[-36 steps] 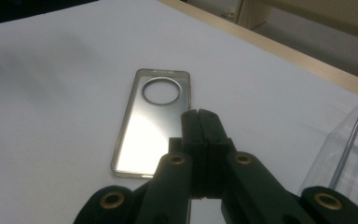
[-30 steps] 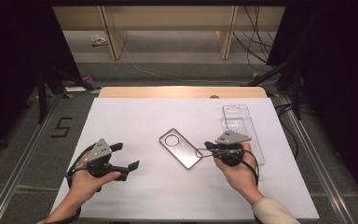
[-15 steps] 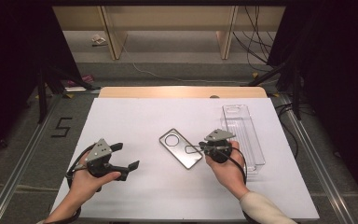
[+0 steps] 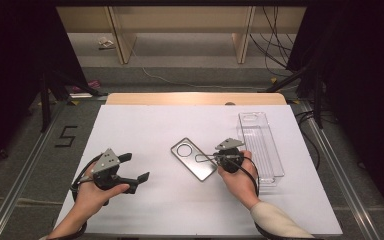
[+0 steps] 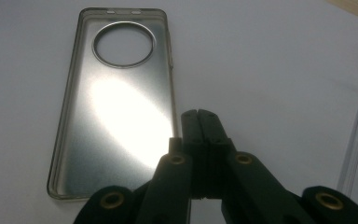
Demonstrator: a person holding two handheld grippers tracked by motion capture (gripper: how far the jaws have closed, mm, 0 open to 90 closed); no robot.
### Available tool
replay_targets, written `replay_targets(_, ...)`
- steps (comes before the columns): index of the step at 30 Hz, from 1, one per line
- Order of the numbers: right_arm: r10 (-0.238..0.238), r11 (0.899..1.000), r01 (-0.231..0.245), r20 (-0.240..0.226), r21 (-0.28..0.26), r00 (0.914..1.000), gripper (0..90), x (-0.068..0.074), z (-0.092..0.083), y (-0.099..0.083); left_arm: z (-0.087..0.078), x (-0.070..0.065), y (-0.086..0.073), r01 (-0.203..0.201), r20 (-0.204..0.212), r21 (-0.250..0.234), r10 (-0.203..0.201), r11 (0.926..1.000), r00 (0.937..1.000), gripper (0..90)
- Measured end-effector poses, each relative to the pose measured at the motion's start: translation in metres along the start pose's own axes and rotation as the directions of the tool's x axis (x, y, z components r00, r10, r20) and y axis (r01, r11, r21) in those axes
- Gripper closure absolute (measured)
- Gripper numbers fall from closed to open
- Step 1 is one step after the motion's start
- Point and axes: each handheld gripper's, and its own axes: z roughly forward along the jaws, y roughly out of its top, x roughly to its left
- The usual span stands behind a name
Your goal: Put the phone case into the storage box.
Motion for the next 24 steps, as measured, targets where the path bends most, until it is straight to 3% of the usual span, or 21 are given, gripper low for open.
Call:
replay_targets(4,0.010,1.000,-0.011,0.019,0.019,0.9998,90.0,-0.0011,0.0023,-0.0012,-0.0001,0.0000,0.0001,0.000,-0.001,-0.001,0.000,1.0000,1.0000,6.4)
replay_targets(24,0.002,0.998,-0.003,0.023,0.068,0.9997,90.0,-0.0006,0.0092,-0.0054,0.0000,0.0003,0.0000,0.002,0.001,-0.001,-0.002,1.0000,1.0000,6.4)
